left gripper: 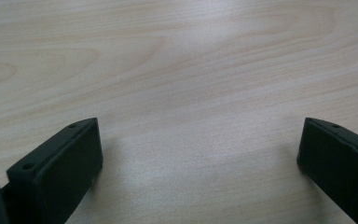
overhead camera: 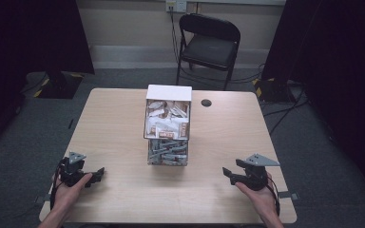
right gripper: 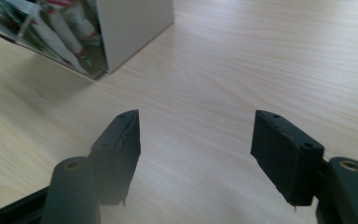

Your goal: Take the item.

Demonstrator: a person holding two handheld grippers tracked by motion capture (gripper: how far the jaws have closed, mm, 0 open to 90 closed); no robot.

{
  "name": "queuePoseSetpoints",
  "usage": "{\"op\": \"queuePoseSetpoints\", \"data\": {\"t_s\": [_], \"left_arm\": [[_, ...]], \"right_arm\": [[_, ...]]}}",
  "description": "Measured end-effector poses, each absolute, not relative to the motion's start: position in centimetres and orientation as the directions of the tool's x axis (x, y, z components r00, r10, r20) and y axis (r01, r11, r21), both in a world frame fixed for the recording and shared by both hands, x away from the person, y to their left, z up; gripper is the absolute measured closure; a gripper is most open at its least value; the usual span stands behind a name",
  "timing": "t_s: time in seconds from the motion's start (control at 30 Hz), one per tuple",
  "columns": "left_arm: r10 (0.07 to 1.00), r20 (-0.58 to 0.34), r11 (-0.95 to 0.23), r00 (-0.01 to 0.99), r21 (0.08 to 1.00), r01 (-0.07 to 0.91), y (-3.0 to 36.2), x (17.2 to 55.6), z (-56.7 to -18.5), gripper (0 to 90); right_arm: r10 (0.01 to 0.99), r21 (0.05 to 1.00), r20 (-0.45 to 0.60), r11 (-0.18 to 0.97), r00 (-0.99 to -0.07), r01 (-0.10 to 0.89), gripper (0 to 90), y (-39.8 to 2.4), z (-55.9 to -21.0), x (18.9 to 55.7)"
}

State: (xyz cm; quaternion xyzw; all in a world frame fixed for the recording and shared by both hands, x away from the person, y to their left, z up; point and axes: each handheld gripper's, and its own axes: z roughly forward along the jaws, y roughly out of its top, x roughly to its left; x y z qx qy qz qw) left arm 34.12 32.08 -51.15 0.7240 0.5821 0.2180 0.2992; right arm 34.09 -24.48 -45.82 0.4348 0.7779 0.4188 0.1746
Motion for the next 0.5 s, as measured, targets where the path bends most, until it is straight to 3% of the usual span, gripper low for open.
{"op": "queuePoseSetpoints", "data": {"t_s": [0.5], "left_arm": [[0.973, -0.032, -0.143, 0.227, 0.687, 0.712, 32.1, 34.1, -51.2, 0.0]], "right_arm": [[0.747, 0.812, 0.145, 0.285, -0.649, 0.51, 41.7, -22.0, -43.9, 33.1]]}}
